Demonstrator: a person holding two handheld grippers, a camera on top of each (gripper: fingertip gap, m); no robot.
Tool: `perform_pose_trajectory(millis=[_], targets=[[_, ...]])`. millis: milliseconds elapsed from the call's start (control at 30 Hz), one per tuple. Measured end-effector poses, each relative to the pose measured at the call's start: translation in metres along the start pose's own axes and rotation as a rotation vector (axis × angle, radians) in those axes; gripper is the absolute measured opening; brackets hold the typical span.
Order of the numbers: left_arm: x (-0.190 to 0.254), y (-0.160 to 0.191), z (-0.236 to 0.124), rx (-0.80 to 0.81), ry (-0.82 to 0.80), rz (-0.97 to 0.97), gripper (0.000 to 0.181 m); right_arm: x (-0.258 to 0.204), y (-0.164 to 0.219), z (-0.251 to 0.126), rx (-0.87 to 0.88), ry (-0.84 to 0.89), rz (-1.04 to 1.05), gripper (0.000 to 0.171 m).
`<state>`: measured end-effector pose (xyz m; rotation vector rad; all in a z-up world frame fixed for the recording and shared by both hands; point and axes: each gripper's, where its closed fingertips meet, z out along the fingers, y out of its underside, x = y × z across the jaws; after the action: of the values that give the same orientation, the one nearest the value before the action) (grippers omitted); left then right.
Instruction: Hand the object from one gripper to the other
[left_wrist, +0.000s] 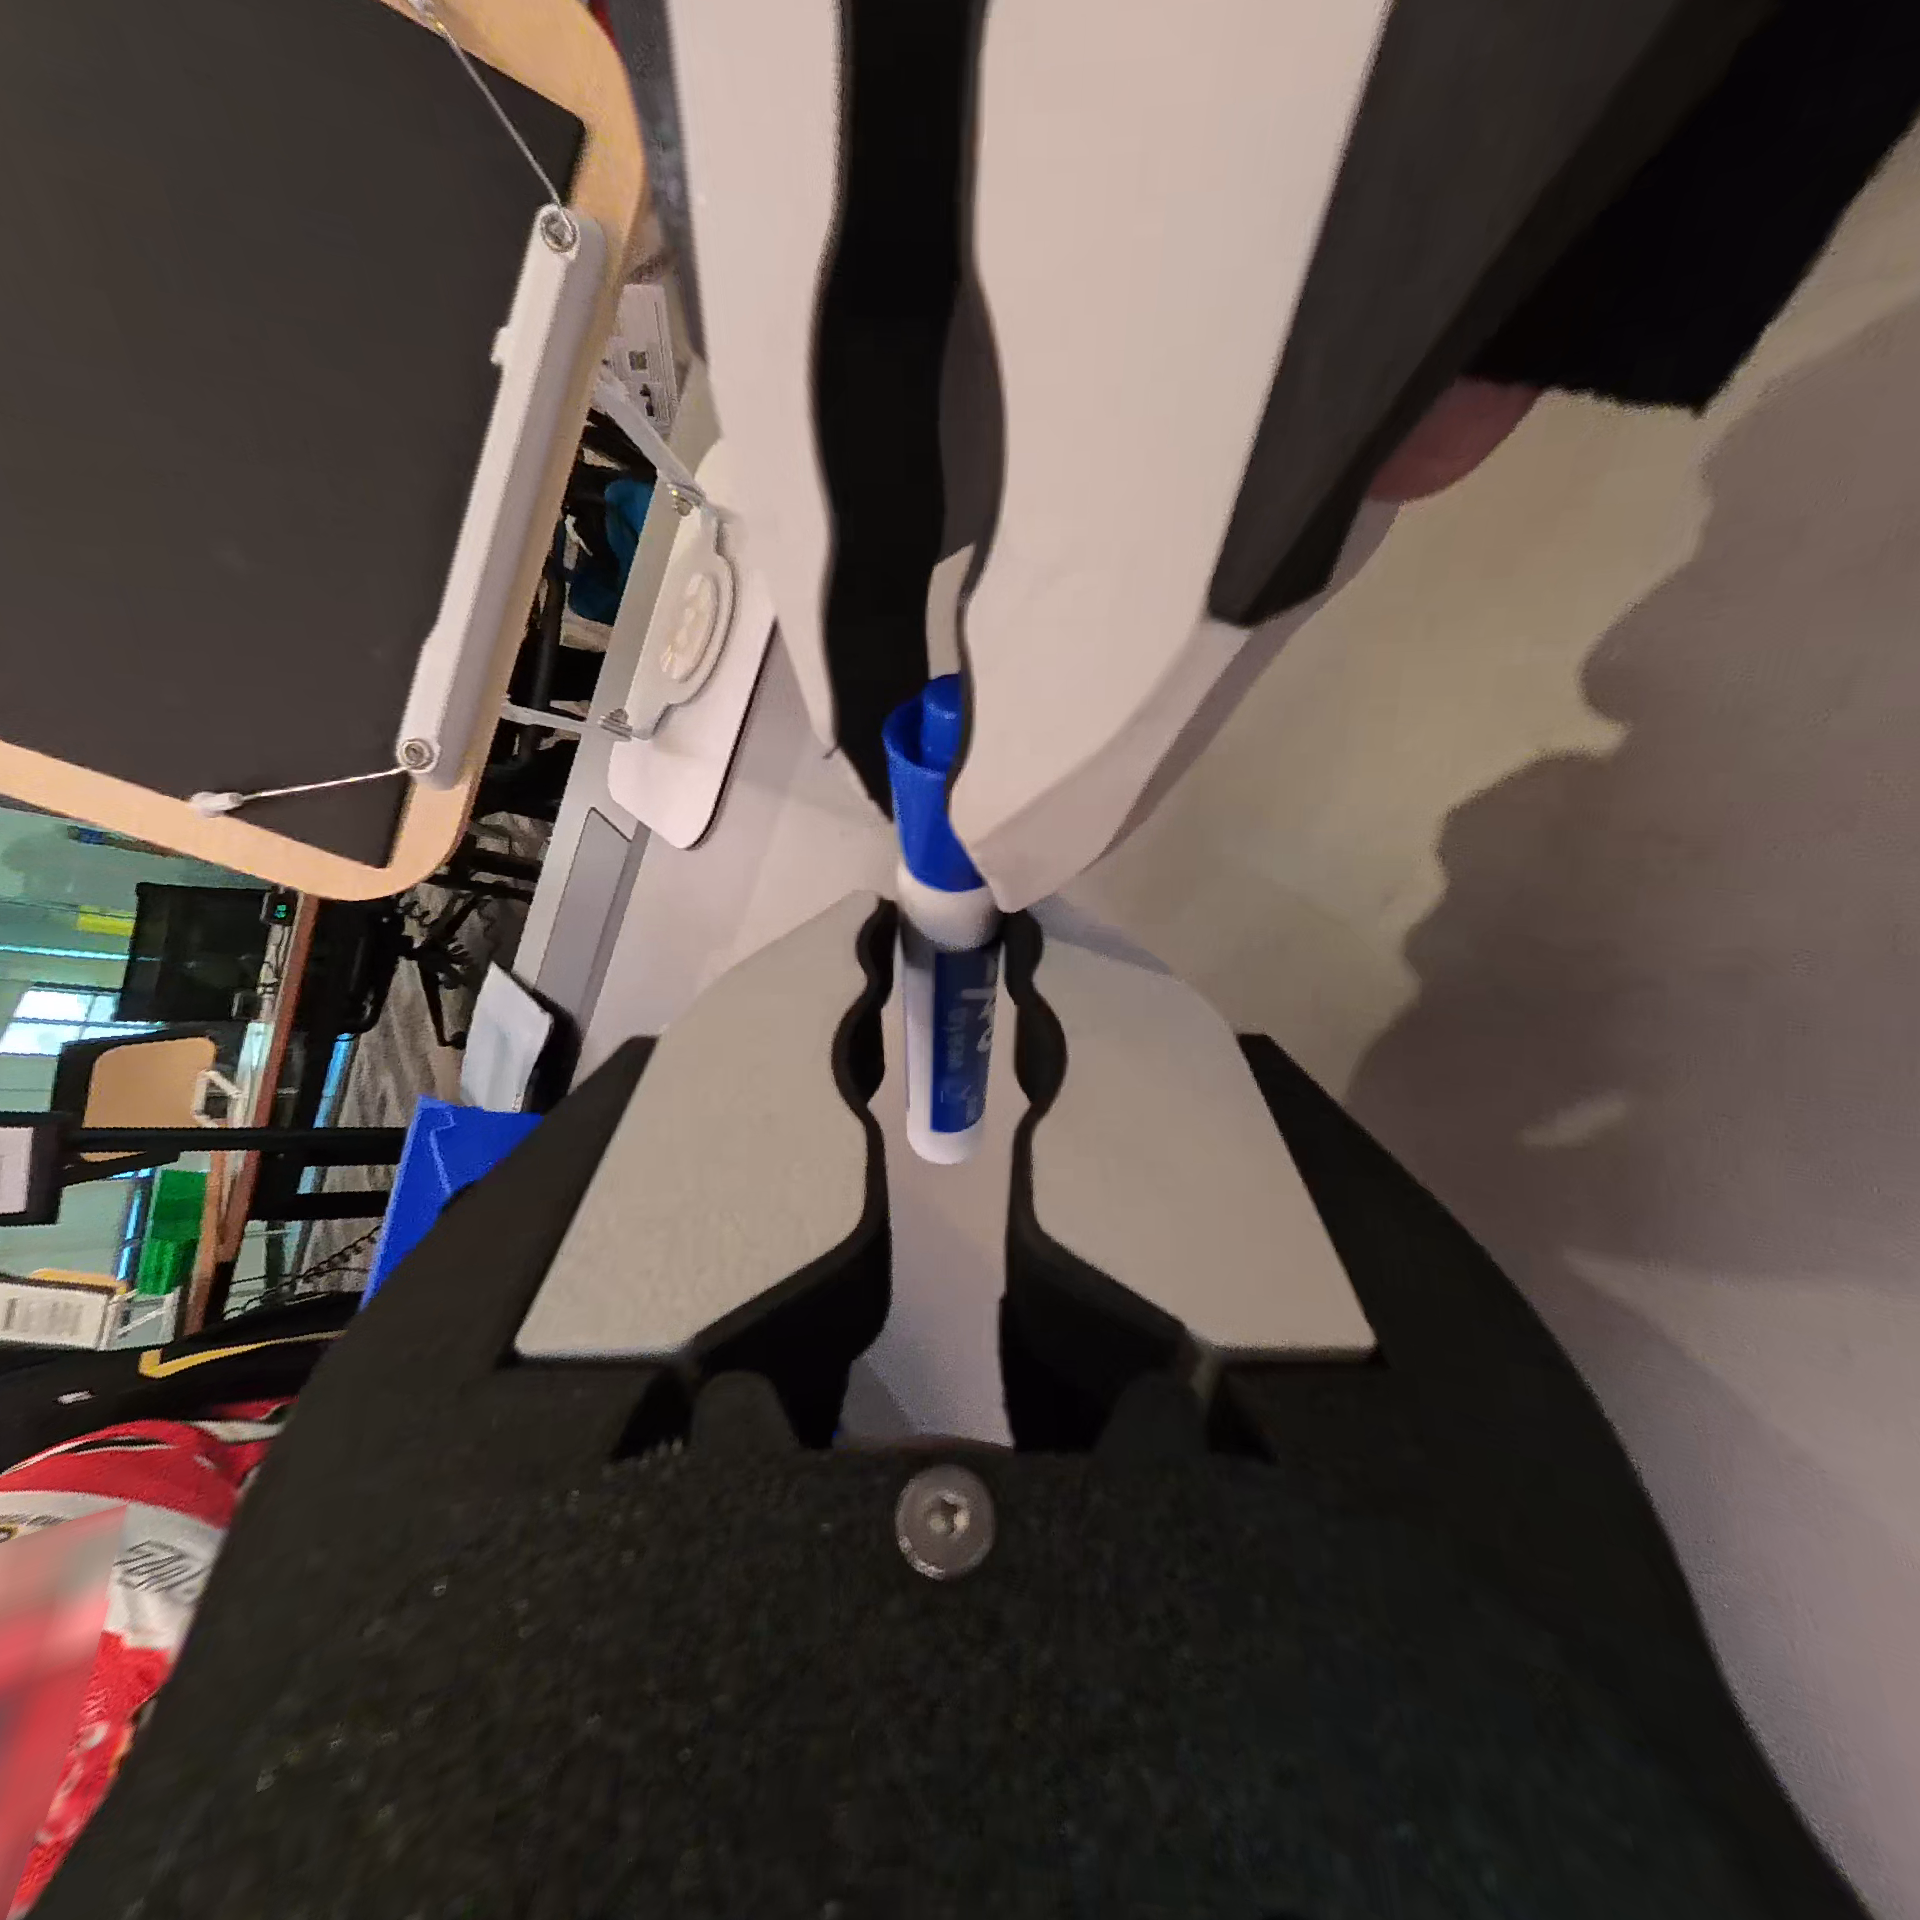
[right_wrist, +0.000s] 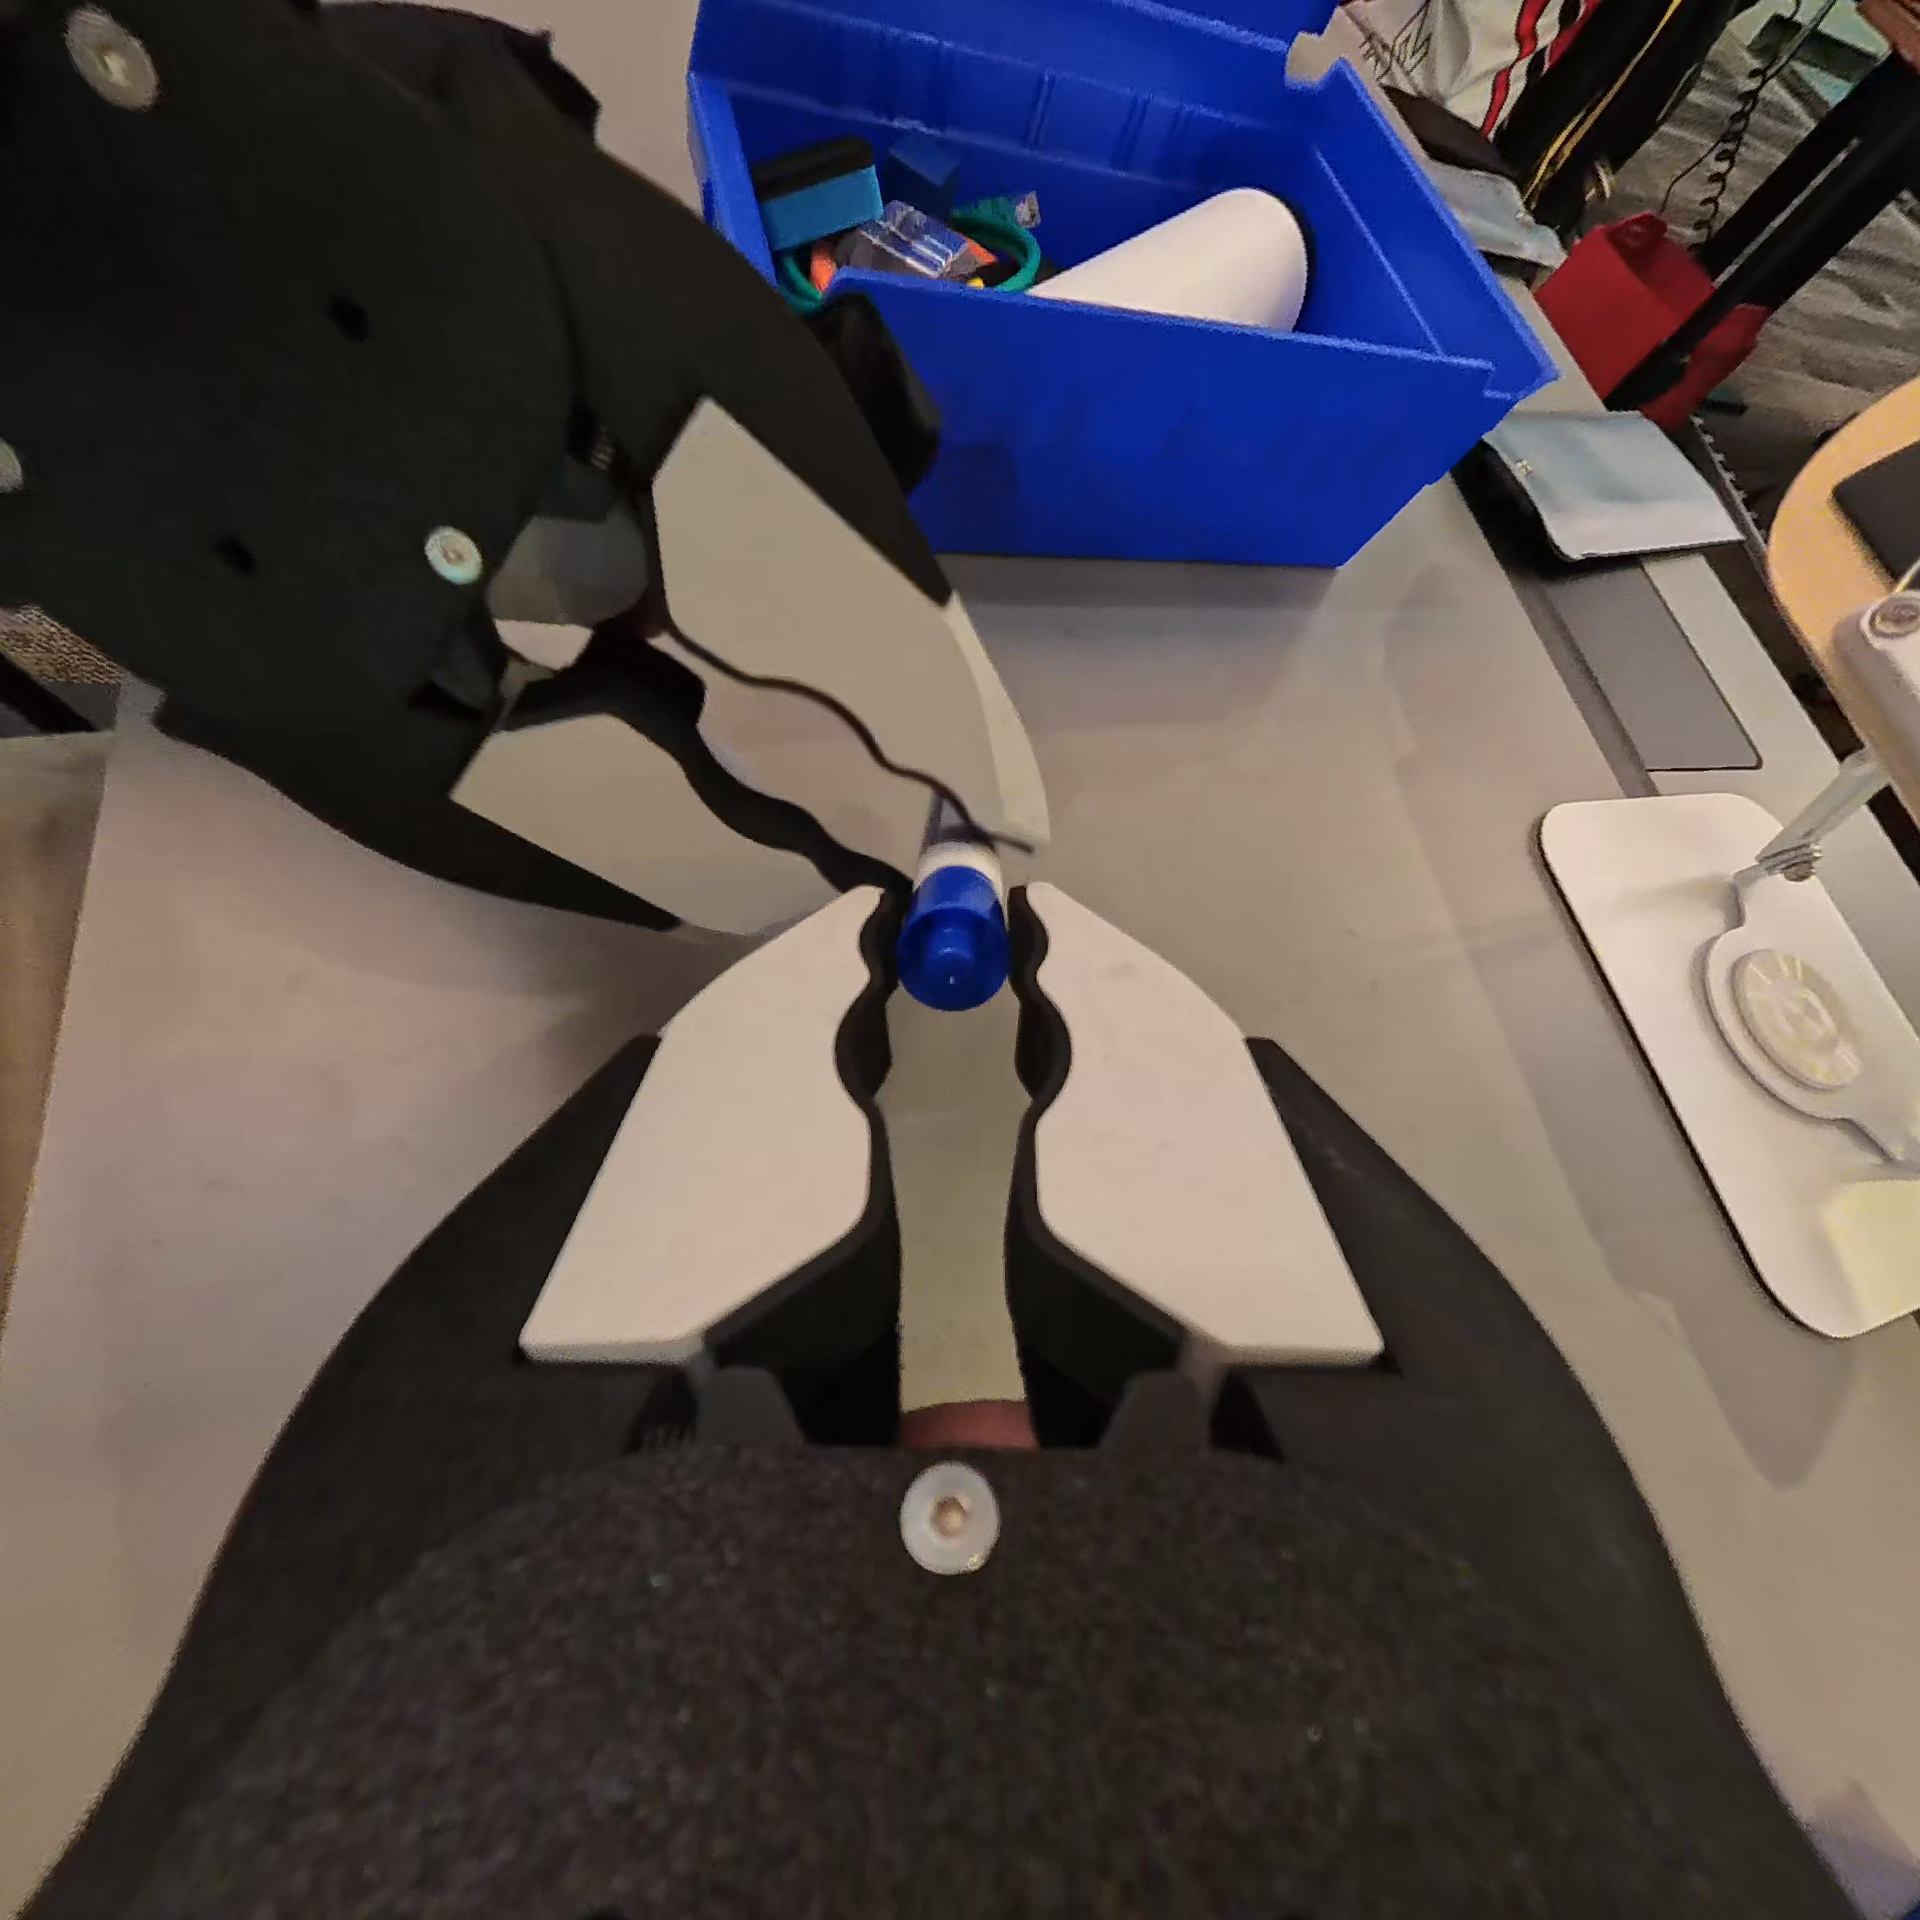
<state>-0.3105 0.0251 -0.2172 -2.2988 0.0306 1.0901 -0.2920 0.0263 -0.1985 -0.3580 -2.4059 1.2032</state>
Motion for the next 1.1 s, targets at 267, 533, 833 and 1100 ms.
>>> perform_pose_trajectory(millis=[267,533,833,1100], targets=[[-0.021,0.002,-0.011,0.113,0.047,-0.27,0.051,0.064,0.003,-0.069,0.026,0.17,0.041,0.02],[0.014,-0.003,-0.029,0.207,0.2,-0.578,0.044,0.18,0.042,-0.264,-0.022,0.848,0.106,0.02],[0.062,-0.014,-0.043,0.193,0.292,-0.595,0.043,0.214,0.234,-0.228,-0.348,0.866,0.363,0.021],[0.081,-0.003,-0.067,0.187,0.331,-0.725,0.042,0.204,0.274,-0.212,-0.496,0.809,0.462,0.022]])
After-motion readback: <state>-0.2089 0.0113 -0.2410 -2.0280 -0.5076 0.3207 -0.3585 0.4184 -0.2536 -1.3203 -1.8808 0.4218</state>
